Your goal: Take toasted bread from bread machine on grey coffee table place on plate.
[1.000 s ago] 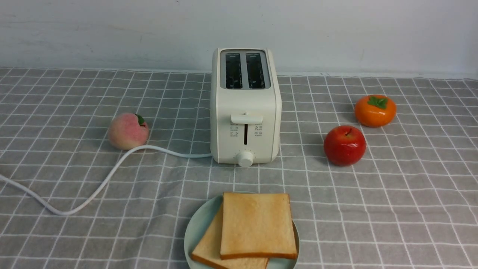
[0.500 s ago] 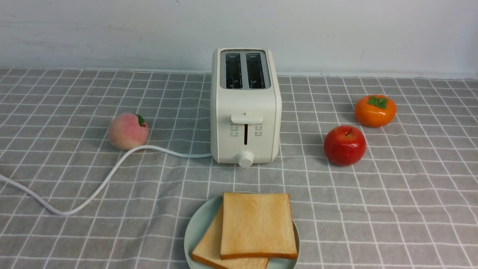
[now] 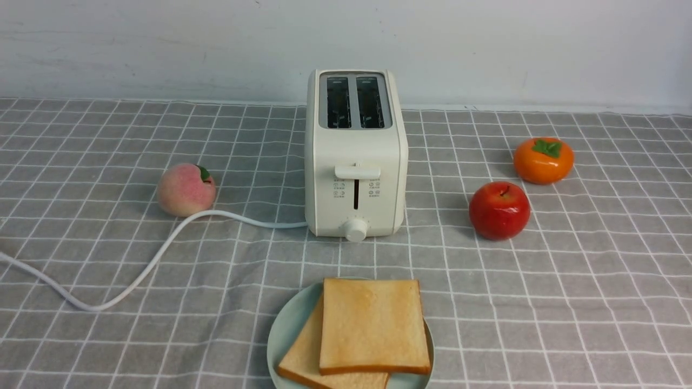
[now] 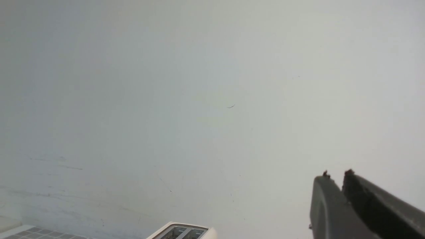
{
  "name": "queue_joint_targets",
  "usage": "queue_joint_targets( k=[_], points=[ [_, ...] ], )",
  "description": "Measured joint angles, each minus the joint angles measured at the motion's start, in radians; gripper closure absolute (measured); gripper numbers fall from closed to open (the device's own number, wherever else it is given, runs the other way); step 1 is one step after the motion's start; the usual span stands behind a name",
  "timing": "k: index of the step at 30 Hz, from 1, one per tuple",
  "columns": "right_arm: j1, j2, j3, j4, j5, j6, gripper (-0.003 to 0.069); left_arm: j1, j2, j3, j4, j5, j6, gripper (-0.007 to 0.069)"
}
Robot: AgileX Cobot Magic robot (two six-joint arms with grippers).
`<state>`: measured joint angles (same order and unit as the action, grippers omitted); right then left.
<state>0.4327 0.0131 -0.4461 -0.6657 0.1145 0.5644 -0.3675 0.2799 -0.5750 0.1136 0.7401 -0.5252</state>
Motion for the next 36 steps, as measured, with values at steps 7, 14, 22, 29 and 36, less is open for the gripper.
queue_joint_targets(
  k=[7, 14, 22, 29, 36],
  points=[
    [0.000, 0.000, 0.000, 0.000, -0.005, 0.000, 0.0574, 0.162, -0.169, 0.246, -0.087, -0.246, 0.104, 0.0608],
    [0.000, 0.000, 0.000, 0.000, -0.008, 0.000, 0.0567, 0.269, -0.289, 0.567, -0.137, -0.477, 0.171, 0.0605],
    [0.000, 0.000, 0.000, 0.000, -0.009, 0.000, 0.0558, 0.272, -0.289, 0.606, -0.137, -0.359, 0.175, 0.0591],
    [0.000, 0.000, 0.000, -0.001, -0.008, 0.000, 0.0548, 0.272, -0.289, 0.606, -0.136, -0.356, 0.175, 0.0586],
    [0.000, 0.000, 0.000, 0.000, -0.008, 0.000, 0.0538, 0.272, -0.289, 0.606, -0.136, -0.354, 0.175, 0.0575]
  ],
)
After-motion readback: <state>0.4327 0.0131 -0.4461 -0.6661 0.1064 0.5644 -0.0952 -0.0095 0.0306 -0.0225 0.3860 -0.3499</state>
